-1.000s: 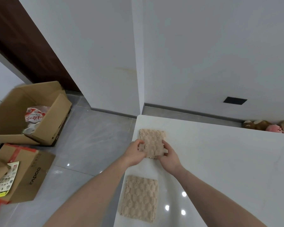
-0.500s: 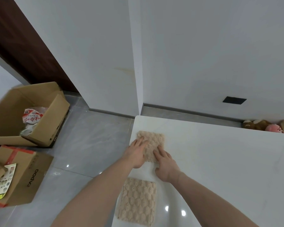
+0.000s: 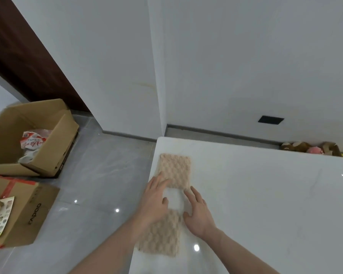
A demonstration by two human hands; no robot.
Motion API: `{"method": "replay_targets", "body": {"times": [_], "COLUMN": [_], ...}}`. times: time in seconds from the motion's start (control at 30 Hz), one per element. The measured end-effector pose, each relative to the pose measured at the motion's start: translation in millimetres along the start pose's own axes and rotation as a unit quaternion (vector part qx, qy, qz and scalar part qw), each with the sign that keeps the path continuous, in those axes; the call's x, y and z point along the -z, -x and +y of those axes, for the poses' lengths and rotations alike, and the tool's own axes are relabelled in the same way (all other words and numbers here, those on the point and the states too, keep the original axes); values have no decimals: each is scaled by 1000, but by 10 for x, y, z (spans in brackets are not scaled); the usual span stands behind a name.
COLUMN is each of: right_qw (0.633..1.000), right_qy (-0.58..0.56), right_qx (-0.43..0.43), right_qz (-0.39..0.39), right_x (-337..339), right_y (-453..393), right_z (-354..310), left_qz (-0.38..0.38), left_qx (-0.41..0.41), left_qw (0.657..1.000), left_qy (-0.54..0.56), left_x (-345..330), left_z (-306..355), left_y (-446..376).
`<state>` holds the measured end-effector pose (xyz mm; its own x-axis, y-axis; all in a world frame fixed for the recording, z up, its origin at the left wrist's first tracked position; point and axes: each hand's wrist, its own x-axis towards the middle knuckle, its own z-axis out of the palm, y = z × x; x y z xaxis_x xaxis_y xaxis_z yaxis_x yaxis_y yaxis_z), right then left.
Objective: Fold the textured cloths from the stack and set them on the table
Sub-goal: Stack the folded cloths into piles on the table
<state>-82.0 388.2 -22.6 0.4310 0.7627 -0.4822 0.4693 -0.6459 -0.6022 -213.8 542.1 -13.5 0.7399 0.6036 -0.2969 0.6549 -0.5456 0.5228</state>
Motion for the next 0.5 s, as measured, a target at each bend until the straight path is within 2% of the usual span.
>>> {"method": "replay_targets", "body": {"times": [0.1, 0.3, 0.43, 0.5], "right_qw": [1000, 998, 994, 995], "right_qy": [-12, -47, -66, -48], "right_qx": [-14, -48, -82, -73], "right_qz": [5, -3, -30, -40], "right_x": [-286, -884, -1197, -1326], "right_y": [582, 1589, 2027, 2198], "right_z": [131, 221, 185, 154], "left_qz": [-4, -78, -127, -135], "left_qx": [29, 61, 55, 36], "left_qw": [999, 995, 990, 990], "left_qy": [23, 19, 23, 1], "left_x": [-76, -398, -543, -592], "left_z": [-262, -639, -686, -690], "left_y": [836, 2255, 2732, 2855]}}
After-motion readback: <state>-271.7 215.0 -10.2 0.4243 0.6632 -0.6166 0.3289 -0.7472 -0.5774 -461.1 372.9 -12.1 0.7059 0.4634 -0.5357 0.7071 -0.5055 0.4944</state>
